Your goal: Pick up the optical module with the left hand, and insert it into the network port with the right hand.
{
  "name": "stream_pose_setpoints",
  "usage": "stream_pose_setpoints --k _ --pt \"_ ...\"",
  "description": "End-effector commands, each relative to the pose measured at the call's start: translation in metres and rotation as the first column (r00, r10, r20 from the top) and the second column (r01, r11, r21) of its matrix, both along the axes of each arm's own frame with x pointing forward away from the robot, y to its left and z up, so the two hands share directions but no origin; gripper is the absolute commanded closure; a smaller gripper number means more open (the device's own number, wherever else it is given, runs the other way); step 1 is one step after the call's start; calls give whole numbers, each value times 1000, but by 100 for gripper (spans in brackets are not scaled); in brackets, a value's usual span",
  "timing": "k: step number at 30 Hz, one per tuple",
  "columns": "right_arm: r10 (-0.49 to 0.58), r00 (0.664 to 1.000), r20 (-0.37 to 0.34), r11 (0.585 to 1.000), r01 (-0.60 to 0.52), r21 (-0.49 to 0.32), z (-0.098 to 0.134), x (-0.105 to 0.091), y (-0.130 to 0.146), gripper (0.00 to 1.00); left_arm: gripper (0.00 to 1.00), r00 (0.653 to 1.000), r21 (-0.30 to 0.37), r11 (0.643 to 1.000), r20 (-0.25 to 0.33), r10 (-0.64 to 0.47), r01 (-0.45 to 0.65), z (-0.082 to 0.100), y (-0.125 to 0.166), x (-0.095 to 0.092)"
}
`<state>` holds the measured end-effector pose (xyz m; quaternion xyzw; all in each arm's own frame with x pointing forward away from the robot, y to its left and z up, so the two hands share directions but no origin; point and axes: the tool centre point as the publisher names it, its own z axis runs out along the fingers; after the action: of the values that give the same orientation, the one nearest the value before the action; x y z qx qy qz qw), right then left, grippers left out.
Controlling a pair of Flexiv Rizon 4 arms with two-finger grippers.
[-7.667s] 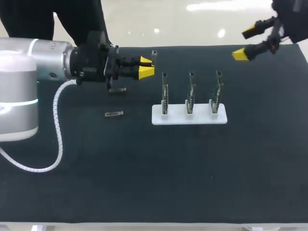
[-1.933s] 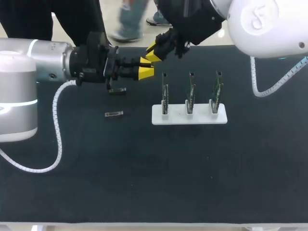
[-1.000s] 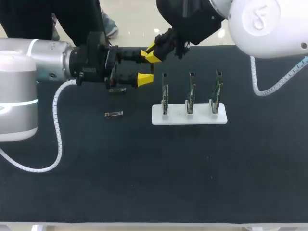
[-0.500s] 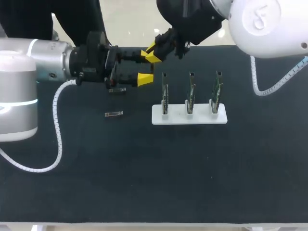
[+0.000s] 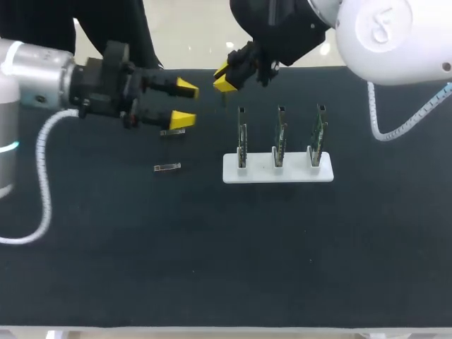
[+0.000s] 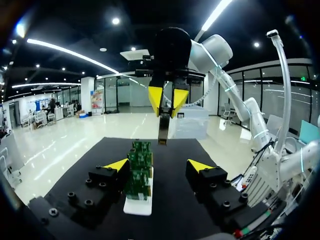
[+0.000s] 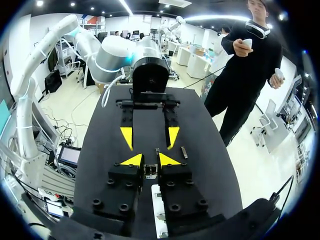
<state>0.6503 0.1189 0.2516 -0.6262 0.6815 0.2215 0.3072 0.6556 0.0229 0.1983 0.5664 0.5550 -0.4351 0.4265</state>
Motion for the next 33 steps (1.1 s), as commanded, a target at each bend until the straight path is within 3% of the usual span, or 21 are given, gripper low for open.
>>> stream_pose_setpoints --k 1,6,15,21,33 --pt "1 1000 0 1000 -1 1 0 0 0 100 0 1000 72 997 -3 4 -4 7 39 -9" --pt "1 1000 0 1000 -1 1 0 0 0 100 0 1000 138 990 4 -9 8 5 71 -12" --pt "1 1000 0 1000 -1 1 0 0 0 100 0 1000 197 980 4 -29 28 11 133 -16" --pt "1 1000 0 1000 -1 1 0 0 0 100 0 998 190 980 10 -61 58 14 162 -13" --pt "1 1000 0 1000 -1 1 0 0 0 100 0 997 194 977 -7 -83 83 16 166 -13"
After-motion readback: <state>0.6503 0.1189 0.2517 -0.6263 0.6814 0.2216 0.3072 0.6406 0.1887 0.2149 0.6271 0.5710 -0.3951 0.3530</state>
